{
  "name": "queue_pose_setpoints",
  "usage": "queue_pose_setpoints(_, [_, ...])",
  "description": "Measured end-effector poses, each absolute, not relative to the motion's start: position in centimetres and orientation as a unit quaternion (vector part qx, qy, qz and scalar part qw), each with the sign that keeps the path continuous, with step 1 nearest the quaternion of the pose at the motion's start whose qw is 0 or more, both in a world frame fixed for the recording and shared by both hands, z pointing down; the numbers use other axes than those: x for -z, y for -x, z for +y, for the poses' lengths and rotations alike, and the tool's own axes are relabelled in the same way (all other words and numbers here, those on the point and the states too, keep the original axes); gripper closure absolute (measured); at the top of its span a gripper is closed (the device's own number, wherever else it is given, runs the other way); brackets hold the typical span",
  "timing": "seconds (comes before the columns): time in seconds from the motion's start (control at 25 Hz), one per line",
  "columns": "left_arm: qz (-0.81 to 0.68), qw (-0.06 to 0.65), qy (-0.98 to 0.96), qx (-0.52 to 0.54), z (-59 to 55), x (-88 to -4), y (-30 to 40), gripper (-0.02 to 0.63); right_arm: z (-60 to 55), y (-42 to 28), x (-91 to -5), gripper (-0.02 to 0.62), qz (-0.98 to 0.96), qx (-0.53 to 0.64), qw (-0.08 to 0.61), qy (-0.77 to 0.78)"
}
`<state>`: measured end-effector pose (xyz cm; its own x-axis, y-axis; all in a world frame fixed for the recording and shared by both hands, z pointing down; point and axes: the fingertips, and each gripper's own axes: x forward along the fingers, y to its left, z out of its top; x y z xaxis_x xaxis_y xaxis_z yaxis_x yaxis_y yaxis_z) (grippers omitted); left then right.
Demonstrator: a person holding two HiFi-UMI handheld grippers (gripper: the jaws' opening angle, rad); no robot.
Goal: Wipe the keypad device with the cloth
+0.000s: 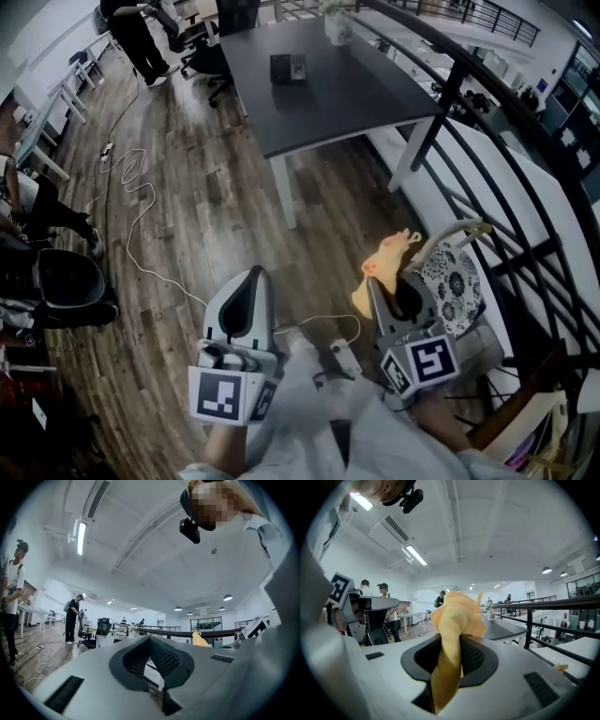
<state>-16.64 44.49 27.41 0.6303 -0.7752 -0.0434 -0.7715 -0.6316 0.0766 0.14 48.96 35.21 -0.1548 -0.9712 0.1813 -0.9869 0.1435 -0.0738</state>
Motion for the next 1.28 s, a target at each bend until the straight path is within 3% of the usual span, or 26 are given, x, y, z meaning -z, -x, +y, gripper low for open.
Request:
queue_pose_setpoints(0.68, [-0.393, 0.007, -0.918, 0.048, 32.3, -26.0, 18.2, 0.594, 37.4, 1.3, -33.7, 0.497, -0.729, -0.068, 0.041, -0.68])
queue_pose_setpoints(1.28, [-0.411, 0.01, -0.91, 0.053, 30.3, -26.4, 21.9, 0.594, 35.1, 3.1, -33.5, 0.497, -0.727, -0.063, 0.064, -0.681])
